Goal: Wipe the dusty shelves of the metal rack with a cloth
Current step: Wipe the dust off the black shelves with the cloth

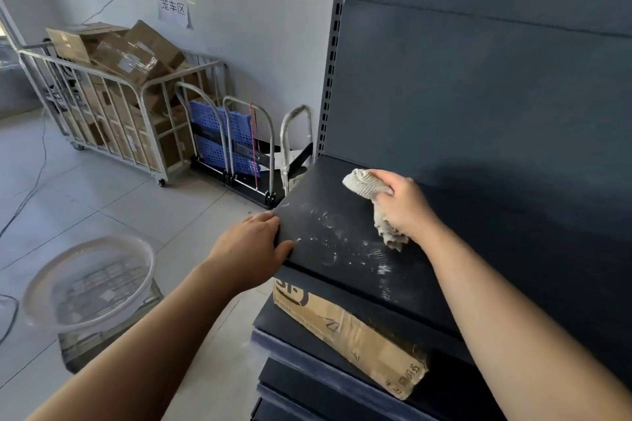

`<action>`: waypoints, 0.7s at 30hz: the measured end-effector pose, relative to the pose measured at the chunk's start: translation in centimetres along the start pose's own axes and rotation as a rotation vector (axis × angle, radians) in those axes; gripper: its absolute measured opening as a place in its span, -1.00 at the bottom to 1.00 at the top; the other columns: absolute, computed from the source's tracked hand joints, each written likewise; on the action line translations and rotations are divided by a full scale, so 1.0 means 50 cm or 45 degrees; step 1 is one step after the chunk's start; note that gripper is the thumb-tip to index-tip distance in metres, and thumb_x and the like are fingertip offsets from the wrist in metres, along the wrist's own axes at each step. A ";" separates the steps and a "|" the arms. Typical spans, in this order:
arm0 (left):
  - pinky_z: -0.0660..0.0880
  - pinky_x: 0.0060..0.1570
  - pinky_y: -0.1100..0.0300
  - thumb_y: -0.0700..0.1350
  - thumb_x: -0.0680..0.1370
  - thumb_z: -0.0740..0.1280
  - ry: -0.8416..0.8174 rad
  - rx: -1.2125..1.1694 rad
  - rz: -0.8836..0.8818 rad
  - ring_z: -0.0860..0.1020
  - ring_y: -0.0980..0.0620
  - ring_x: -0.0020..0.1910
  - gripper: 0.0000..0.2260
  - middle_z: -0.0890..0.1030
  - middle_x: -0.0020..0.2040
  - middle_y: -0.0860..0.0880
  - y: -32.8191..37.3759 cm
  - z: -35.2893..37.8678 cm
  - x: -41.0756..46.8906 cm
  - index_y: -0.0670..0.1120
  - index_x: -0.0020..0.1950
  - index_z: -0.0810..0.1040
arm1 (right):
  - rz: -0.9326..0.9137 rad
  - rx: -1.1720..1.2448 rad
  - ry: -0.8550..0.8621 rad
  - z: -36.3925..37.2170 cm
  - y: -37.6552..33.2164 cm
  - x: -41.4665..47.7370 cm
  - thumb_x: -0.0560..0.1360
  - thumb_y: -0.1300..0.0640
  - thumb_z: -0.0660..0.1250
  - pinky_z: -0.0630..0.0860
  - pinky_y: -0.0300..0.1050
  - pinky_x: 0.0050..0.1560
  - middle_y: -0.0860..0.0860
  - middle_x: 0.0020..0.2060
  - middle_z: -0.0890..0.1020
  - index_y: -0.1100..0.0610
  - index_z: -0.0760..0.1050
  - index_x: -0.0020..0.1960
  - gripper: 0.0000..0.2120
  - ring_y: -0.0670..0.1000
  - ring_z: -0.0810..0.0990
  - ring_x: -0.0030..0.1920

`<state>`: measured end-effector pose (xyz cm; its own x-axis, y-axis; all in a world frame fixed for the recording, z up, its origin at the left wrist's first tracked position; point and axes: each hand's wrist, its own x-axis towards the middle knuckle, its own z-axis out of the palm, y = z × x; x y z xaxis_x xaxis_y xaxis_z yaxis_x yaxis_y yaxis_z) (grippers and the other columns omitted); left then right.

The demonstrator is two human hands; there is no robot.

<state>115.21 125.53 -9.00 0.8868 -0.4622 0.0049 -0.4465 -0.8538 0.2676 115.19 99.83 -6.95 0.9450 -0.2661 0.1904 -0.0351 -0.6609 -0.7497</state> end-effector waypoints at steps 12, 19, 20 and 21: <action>0.43 0.25 0.03 0.10 0.60 0.11 0.002 -0.002 0.143 0.43 -0.04 0.27 -0.68 0.49 0.24 -0.03 -0.019 0.012 -0.009 -0.08 0.18 0.48 | 0.135 -0.369 -0.072 0.072 -0.025 -0.078 0.48 0.37 0.12 0.33 -0.21 0.26 0.05 0.36 0.46 0.04 0.41 0.37 -0.49 0.07 0.44 0.33; 0.42 0.27 0.01 0.10 0.61 0.11 0.002 -0.003 0.223 0.41 -0.04 0.31 -0.69 0.47 0.26 -0.03 -0.039 0.012 -0.012 -0.06 0.18 0.46 | 0.310 -0.330 0.397 -0.056 -0.005 -0.152 0.45 0.39 0.14 0.38 -0.20 0.13 0.08 0.24 0.55 0.09 0.45 0.33 -0.50 0.10 0.51 0.21; 0.42 0.27 0.00 0.10 0.61 0.11 -0.004 -0.005 0.231 0.41 -0.04 0.31 -0.68 0.47 0.27 -0.03 -0.042 0.013 -0.011 -0.06 0.19 0.46 | 0.391 -0.410 0.437 -0.083 0.017 -0.177 0.44 0.40 0.13 0.39 -0.17 0.09 0.11 0.24 0.55 0.10 0.46 0.32 -0.50 0.13 0.51 0.20; 0.42 0.27 0.00 0.10 0.61 0.11 -0.012 -0.007 0.239 0.40 -0.04 0.32 -0.68 0.46 0.28 -0.03 -0.044 0.013 -0.010 -0.07 0.20 0.46 | 0.483 -0.475 0.444 -0.102 0.037 -0.204 0.43 0.41 0.13 0.39 -0.16 0.04 0.14 0.23 0.55 0.11 0.46 0.31 -0.50 0.16 0.51 0.18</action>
<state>115.68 127.49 -10.24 0.7870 -0.6153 0.0460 -0.6031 -0.7514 0.2678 103.85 97.73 -7.05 0.6853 -0.7011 0.1967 -0.5172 -0.6588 -0.5463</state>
